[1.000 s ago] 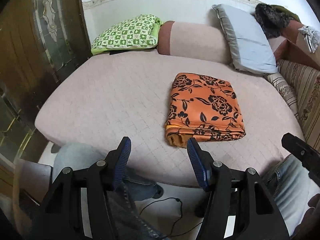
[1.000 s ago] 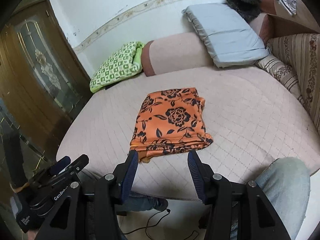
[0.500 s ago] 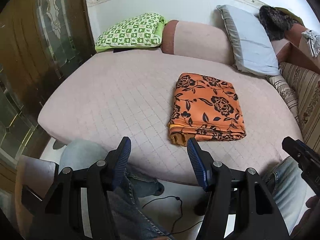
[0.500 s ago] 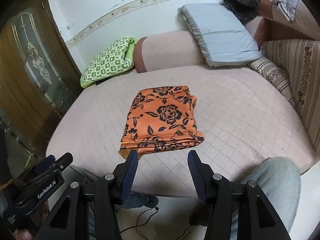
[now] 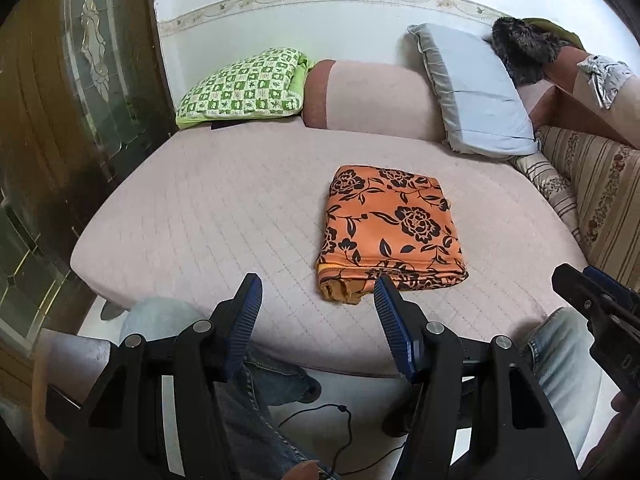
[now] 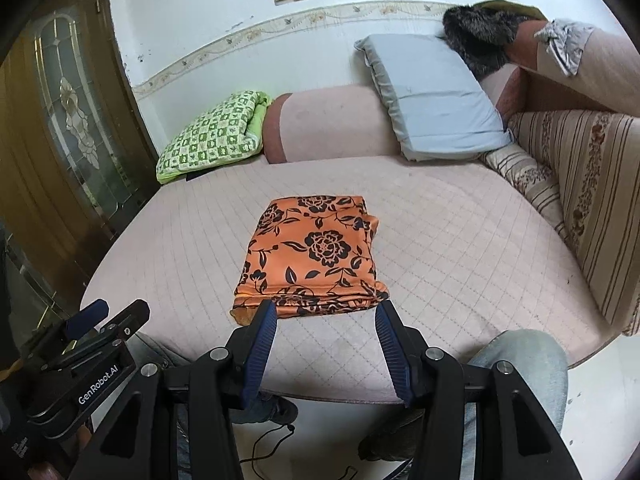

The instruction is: Fold small clothes

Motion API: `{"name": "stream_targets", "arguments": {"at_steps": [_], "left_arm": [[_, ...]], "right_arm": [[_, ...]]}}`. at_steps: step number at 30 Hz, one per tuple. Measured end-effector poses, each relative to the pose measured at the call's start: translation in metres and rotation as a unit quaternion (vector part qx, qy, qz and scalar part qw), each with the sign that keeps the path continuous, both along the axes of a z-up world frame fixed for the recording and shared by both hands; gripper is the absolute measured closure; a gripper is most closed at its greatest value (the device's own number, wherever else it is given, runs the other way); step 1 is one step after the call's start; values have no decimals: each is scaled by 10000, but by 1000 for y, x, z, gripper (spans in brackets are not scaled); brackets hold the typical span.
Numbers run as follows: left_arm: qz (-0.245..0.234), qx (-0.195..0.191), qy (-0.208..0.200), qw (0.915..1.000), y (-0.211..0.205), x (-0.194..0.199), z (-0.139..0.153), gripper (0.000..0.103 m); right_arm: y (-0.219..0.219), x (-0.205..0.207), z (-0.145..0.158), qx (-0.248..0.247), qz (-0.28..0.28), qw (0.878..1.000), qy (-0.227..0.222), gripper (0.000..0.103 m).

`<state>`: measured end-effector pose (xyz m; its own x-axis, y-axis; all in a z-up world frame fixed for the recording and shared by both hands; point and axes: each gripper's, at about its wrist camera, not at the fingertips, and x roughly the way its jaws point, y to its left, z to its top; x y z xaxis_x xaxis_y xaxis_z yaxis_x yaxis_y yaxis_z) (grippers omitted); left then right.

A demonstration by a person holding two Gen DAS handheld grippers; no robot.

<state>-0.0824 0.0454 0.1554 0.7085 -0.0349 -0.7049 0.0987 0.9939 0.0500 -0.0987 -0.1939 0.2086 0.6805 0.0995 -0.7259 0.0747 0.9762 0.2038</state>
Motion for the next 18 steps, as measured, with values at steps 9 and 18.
{"name": "stream_targets", "arguments": {"at_steps": [9, 18], "left_arm": [[5, -23, 31, 10000, -1, 2, 0, 45], [-40, -10, 57, 10000, -2, 6, 0, 45]], "right_arm": [[3, -1, 6, -81, 59, 9999, -73, 54], [4, 3, 6, -133, 83, 9999, -54, 54]]}}
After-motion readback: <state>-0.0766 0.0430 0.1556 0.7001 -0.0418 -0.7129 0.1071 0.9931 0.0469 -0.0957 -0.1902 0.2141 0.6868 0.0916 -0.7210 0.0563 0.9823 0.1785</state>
